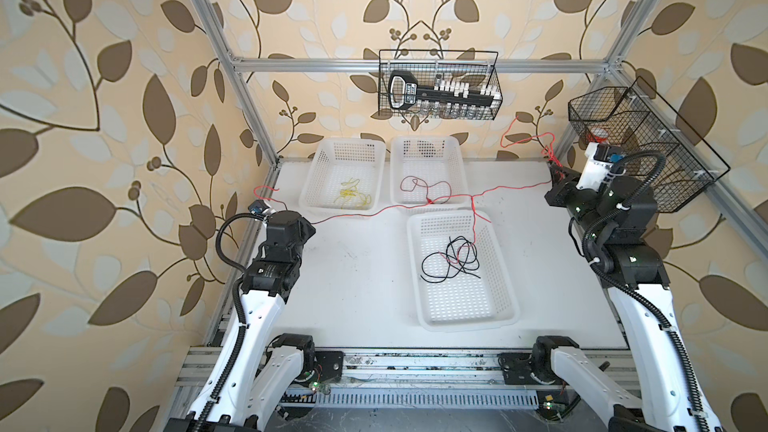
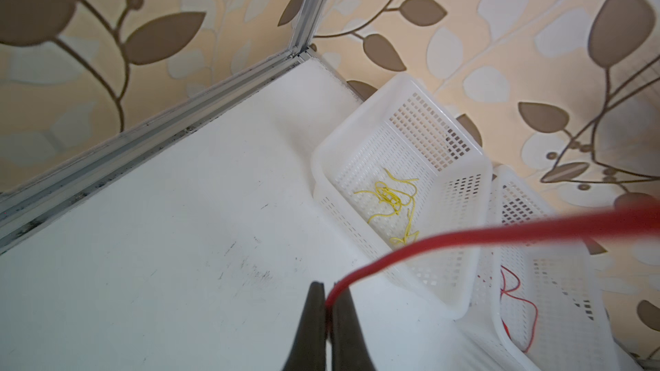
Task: Untangle the cables
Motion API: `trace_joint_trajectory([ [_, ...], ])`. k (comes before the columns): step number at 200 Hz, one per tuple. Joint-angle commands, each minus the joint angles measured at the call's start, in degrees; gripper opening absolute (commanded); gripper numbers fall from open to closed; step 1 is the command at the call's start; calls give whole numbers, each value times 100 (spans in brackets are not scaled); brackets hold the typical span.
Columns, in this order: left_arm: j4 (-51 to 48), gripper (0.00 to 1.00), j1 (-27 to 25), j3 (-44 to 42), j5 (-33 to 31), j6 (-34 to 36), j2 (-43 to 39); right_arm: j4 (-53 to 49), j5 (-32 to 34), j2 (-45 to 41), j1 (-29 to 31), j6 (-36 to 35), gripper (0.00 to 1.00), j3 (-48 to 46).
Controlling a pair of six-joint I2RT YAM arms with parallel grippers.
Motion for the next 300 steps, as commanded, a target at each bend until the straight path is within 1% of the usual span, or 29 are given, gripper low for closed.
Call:
trace_joint_trajectory([
  [1, 456, 11, 89, -32, 628, 305, -122, 430, -145, -12, 453, -154, 0, -69],
  [5, 472, 17, 83, -30, 733, 307, -130, 439, -147, -3, 559, -180, 0, -66],
  [12, 534, 31, 81, -30, 926, 318, -141, 449, -149, 18, 739, -223, 0, -59],
  [21, 640, 44, 79, -46, 1198, 333, -159, 467, -220, 47, 955, -287, 0, -28],
  [31, 723, 61, 81, -64, 1390, 308, -187, 491, -253, 89, 1186, -332, 0, 11],
  [53, 926, 83, 81, -87, 1844, 324, -216, 513, -401, 237, 1609, -396, 0, 124],
  [58, 998, 90, 81, -100, 2012, 358, -220, 509, -426, 281, 1694, -411, 0, 159],
  [75, 1283, 98, 72, -105, 2603, 462, -218, 517, -581, 449, 1918, -467, 0, 305],
  [86, 1523, 99, 39, -132, 3014, 535, -212, 503, -687, 576, 2021, -493, 0, 427],
  [106, 1925, 99, -61, -212, 3477, 634, -180, 528, -928, 789, 2112, -472, 0, 688],
  [127, 2148, 99, -242, -240, 3829, 830, -70, 520, -1038, 958, 2126, -403, 0, 898],
  [149, 2293, 99, -594, -250, 3982, 1169, 115, 437, -1034, 1124, 2130, -349, 0, 1208],
  [162, 2313, 99, -920, -250, 3892, 1457, 269, 374, -1056, 1209, 2136, -339, 0, 1378],
  [172, 2302, 99, -1225, -240, 3857, 1807, 402, 328, -1086, 1273, 2136, -335, 0, 1488],
  [185, 2249, 99, -1578, -217, 3663, 2221, 611, 299, -1117, 1338, 2135, -330, 0, 1582],
  [216, 2245, 99, -2125, -248, 3360, 3189, 1131, 274, -1197, 1422, 2135, -320, 0, 1681],
  [229, 2341, 99, -2369, -302, 2966, 3562, 1275, 250, -1231, 1438, 2135, -312, 0, 1715],
  [250, 2609, 99, -2540, -364, 2708, 3919, 1506, 249, -1298, 1440, 2135, -295, 0, 1744],
  [300, 3166, 98, -2876, -185, 2570, 4345, 2209, 292, -1425, 1436, 2135, -198, 0, 1727],
])
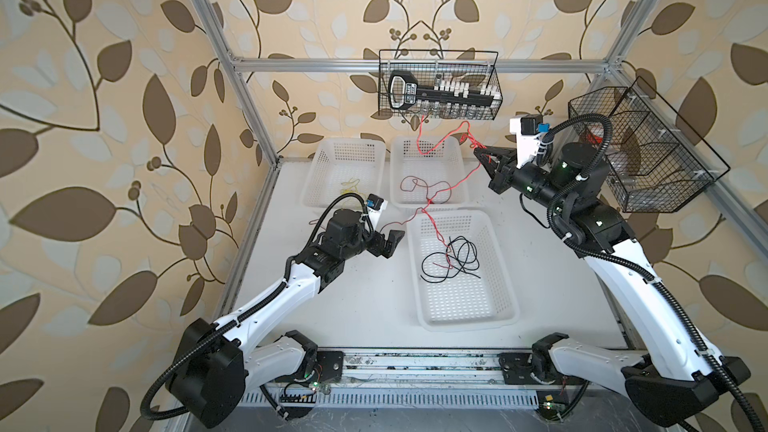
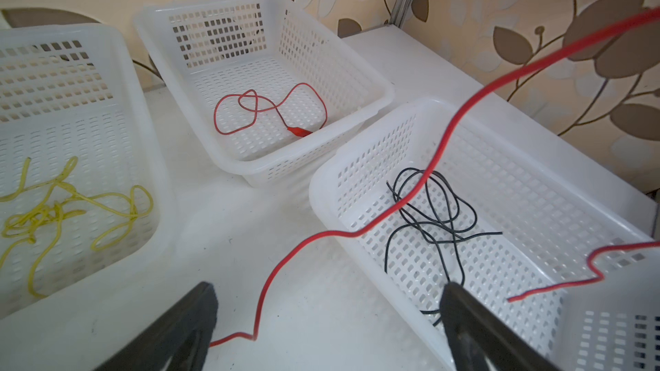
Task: Untangle the cables
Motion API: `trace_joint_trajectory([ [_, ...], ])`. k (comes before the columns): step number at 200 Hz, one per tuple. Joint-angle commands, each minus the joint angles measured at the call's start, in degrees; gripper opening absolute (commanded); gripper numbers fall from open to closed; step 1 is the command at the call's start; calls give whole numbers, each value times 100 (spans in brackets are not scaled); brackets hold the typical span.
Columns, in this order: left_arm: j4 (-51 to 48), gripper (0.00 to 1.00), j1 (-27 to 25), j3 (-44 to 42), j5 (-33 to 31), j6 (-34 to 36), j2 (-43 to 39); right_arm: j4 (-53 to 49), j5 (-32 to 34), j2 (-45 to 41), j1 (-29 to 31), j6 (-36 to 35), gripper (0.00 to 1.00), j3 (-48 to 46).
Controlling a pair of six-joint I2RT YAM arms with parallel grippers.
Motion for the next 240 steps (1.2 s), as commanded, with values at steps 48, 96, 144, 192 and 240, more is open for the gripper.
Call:
trace_joint_trajectory([
  [48, 1091, 93, -341, 526, -395, 547, 1031, 140, -206, -18, 36, 143, 0, 154],
  [96, 1381, 49, -368, 608, -663, 516, 1264, 74, -39, -12, 29, 65, 0, 128],
  [144, 864, 0, -370, 532, -1188, 634, 981, 57, 578, -34, -157, 12, 0, -48],
  [192, 244, 0, -231, 402, -2503, 315, 467, 11, 1664, -244, -770, -24, 0, -638],
  [240, -479, 0, 860, 336, -2759, -853, 68, 66, 1865, -640, -1539, 128, 0, -1315],
])
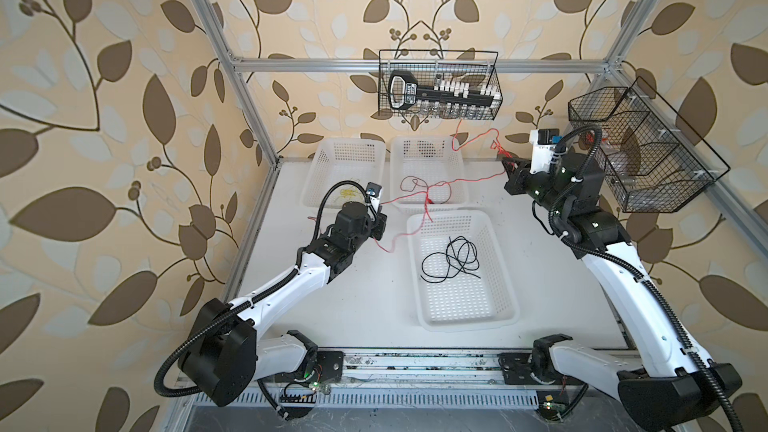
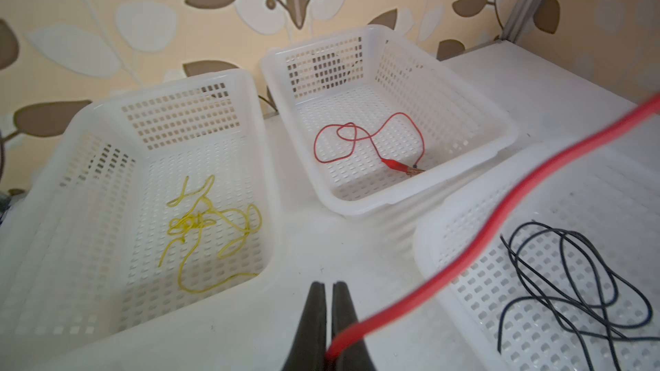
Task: Untangle the cables
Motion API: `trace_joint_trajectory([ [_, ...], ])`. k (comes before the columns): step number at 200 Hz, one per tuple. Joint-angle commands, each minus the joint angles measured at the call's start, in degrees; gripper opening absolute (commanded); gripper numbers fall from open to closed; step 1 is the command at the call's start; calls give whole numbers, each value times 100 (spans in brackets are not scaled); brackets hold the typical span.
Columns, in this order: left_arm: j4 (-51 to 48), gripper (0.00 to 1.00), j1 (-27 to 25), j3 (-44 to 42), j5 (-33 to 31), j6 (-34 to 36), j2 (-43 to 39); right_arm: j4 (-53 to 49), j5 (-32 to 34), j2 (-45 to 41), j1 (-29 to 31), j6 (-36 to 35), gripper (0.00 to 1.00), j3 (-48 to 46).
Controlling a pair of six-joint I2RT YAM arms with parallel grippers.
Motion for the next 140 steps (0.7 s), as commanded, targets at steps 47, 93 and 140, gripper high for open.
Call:
trace_joint_trajectory([
  [47, -1379, 0, 1093, 171, -1334, -1363, -524, 164, 1083, -573, -411, -27, 0, -396],
  [93, -1911, 0, 1602, 310, -1511, -2012, -524, 94, 1570, -774, -611, -91, 0, -485],
  [140, -1626, 0, 1676, 247, -667, -2100, -727, 621, 479, -866, -242, -334, 0, -691],
])
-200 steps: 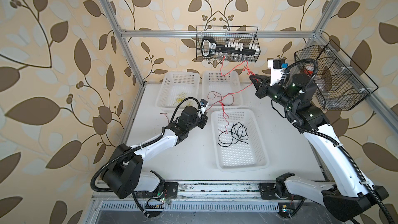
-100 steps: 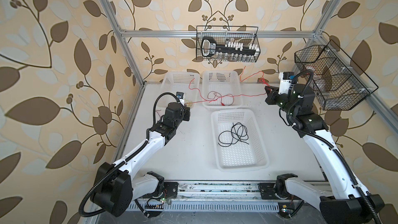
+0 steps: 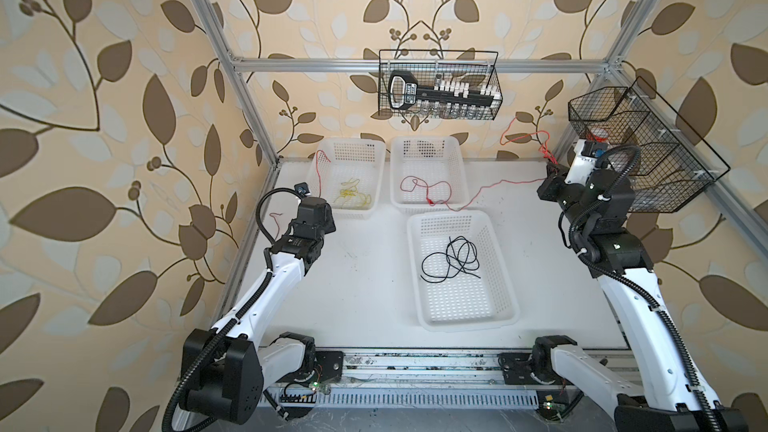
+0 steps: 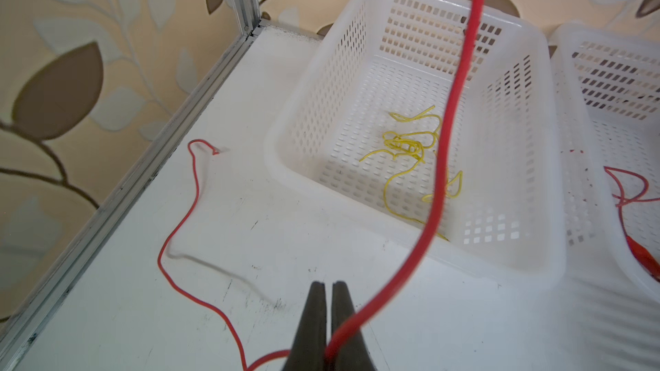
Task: Untangle the cables
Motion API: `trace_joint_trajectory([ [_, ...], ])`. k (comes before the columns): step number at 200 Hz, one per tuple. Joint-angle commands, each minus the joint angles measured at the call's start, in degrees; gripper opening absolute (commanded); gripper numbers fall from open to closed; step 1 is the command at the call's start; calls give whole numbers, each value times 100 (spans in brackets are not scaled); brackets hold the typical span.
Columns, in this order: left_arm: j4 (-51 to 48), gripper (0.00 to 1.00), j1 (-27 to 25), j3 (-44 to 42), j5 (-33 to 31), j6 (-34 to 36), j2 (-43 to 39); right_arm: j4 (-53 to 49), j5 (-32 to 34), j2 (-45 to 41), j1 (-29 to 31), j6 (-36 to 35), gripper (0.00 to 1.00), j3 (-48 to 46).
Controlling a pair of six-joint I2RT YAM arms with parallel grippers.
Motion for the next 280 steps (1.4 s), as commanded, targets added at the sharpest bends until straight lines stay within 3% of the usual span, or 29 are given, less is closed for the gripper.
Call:
trace_joint_trajectory([
  [1, 135, 0, 5, 184, 427, -229, -264, 499, -607, -35, 366, -273, 0, -235],
  [48, 268, 0, 1, 166, 1181, -214, -595, 1624, -339, 424, 1251, -410, 0, -265],
  [102, 504, 0, -16, 291, 2334, -478, -742, 3038, 88, 1411, 1407, -373, 0, -245],
  [152, 690, 0, -215, 490, 2759, -704, -768, 3666, 1016, 2563, 1508, -606, 0, -265],
  [236, 670, 0, -610, 742, 2865, -735, -597, 1763, 1029, 4831, 1834, -964, 0, 1003],
  [280, 635, 0, -918, 952, 2793, -754, -560, 1236, 1023, 5307, 1851, -943, 0, 1463],
])
